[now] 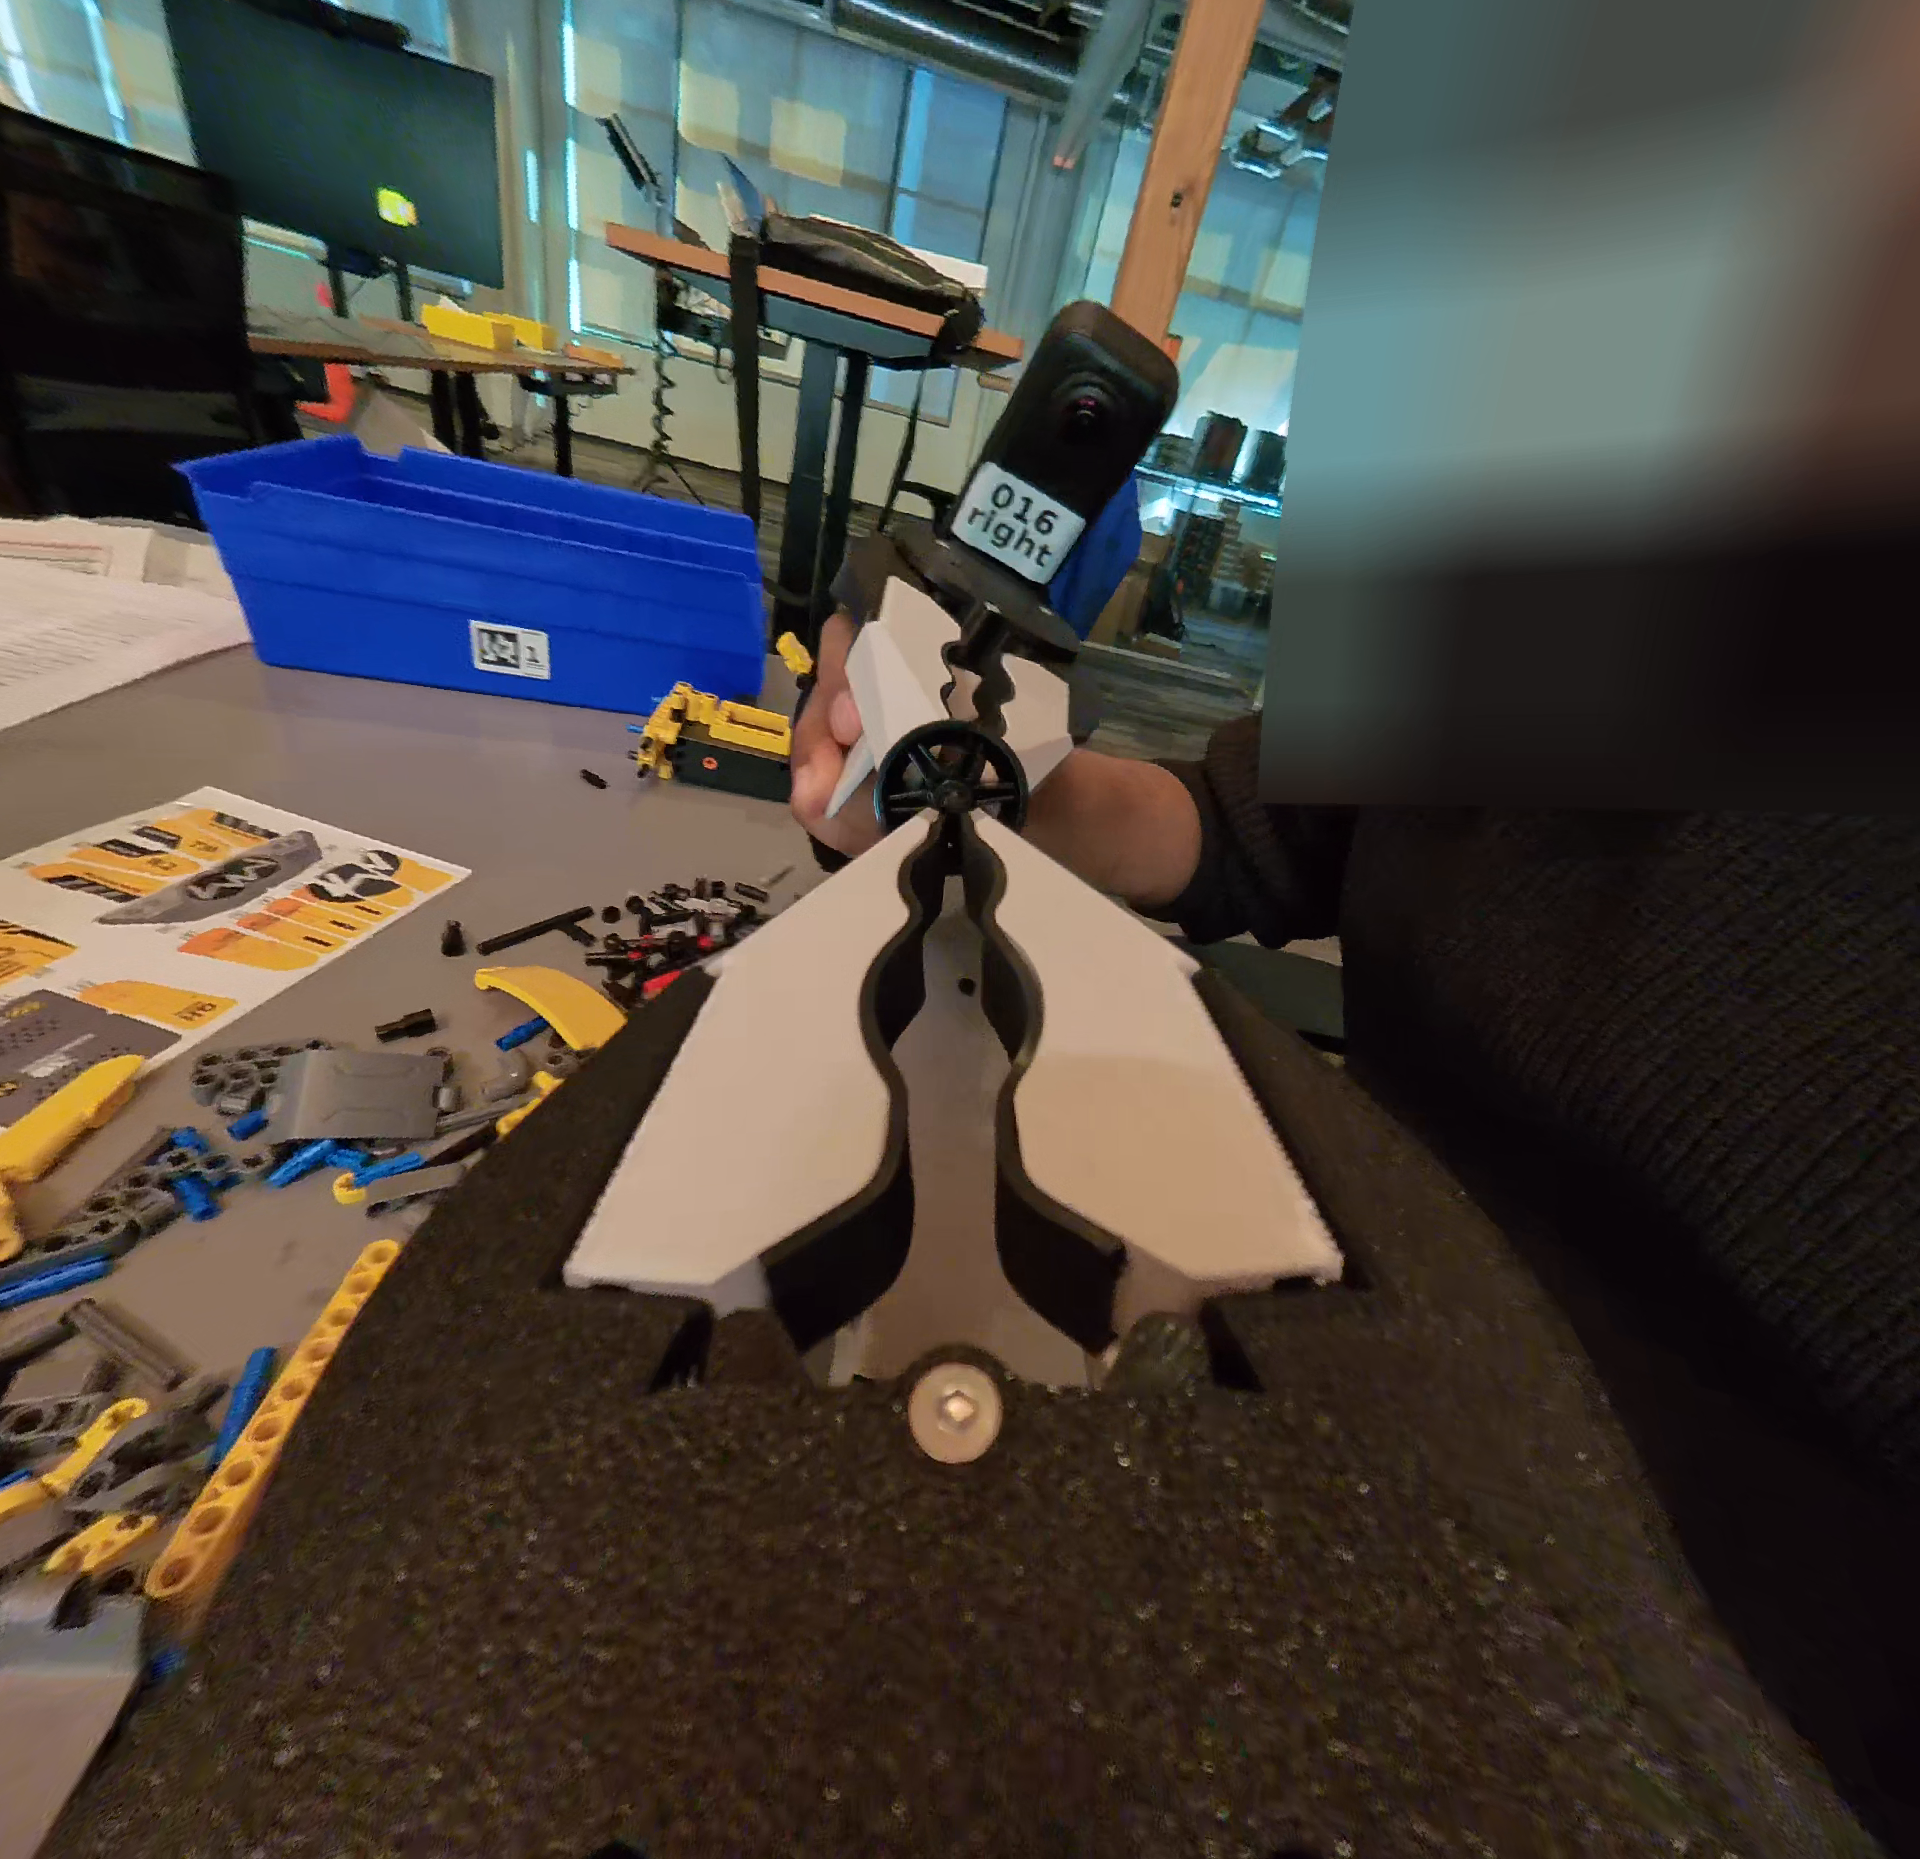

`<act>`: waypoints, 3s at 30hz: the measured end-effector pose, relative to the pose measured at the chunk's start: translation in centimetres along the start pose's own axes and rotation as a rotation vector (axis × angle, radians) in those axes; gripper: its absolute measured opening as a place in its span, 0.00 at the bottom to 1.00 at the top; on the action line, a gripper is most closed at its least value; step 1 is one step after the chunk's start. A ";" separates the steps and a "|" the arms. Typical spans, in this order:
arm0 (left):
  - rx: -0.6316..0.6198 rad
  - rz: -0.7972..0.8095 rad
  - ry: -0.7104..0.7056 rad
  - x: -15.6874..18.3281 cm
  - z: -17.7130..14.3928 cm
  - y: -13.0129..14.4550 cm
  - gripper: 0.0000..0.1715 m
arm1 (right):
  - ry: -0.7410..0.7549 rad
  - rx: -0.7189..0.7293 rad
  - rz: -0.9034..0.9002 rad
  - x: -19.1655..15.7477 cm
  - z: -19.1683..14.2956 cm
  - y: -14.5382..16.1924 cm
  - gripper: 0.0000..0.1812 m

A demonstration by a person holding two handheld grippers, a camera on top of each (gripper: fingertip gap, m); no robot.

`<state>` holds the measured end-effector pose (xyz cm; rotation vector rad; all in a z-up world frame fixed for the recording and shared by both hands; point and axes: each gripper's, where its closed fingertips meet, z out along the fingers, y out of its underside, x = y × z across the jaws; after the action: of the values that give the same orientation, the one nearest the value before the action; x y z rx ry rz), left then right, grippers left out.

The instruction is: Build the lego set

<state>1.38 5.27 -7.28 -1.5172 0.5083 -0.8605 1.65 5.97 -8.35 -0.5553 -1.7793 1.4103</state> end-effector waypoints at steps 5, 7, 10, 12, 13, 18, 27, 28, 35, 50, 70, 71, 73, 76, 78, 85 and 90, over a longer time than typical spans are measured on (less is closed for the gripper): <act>0.017 0.099 -0.092 -0.6 0.0 -0.4 0.10 | 0.094 0.019 0.008 1.6 -0.3 -0.1 0.04; -0.005 0.112 -0.115 -0.8 0.2 -0.1 0.10 | 0.097 0.014 0.008 1.5 -0.1 0.0 0.04; -0.016 0.133 -0.130 -0.9 0.3 0.1 0.11 | 0.098 0.003 -0.008 1.3 0.1 0.3 0.04; -0.009 0.110 -0.122 -1.0 0.2 0.0 0.12 | 0.100 0.005 -0.010 1.3 0.1 0.2 0.04; -0.005 0.092 -0.130 -1.2 0.1 0.0 0.15 | 0.101 0.002 -0.012 1.3 0.1 0.3 0.04; 0.023 0.043 -0.141 -1.7 -0.1 -0.4 0.28 | 0.099 -0.024 -0.024 1.3 0.3 0.8 0.03; -0.116 0.066 -0.069 -0.6 1.1 2.0 0.31 | 0.056 -0.042 -0.075 0.0 0.8 0.9 0.04; -0.106 0.063 -0.068 -0.6 0.9 1.8 0.31 | 0.051 -0.045 -0.083 -0.2 0.9 1.0 0.04; -0.096 0.026 -0.018 0.0 0.7 1.6 0.18 | 0.034 -0.035 -0.105 -0.6 1.0 0.9 0.04; 0.114 -0.111 0.108 0.8 -1.4 -1.7 0.18 | 0.036 0.123 0.031 0.9 -0.9 -1.6 0.19; 0.186 -0.188 0.291 2.7 -2.0 -2.9 0.18 | -0.115 0.247 0.150 -1.5 -0.7 -3.2 0.19; 0.168 -0.190 0.307 3.0 -1.8 -2.6 0.18 | -0.128 0.253 0.157 -1.6 -0.7 -3.3 0.19; 0.127 -0.198 0.344 3.7 -1.4 -2.0 0.18 | -0.156 0.266 0.169 -2.0 -0.8 -3.5 0.21; 0.044 -0.221 0.421 5.0 -0.8 -0.8 0.18 | -0.235 0.300 0.157 -3.4 -1.0 -4.0 0.28; -0.036 -0.230 0.478 6.2 -0.2 0.5 0.18 | -0.305 0.328 0.132 -4.8 -1.2 -4.4 0.28; -0.223 -0.227 0.610 9.1 0.5 3.6 0.18 | -0.463 0.219 0.046 -9.0 -0.3 -3.1 0.28; -0.235 -0.231 0.633 9.4 0.3 3.8 0.18 | -0.476 0.181 -0.015 -10.3 0.3 -2.6 0.28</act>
<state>8.17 -2.15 -8.85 -1.5177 0.9298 -1.5194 7.89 -2.60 -9.05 -0.1111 -1.9786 1.7782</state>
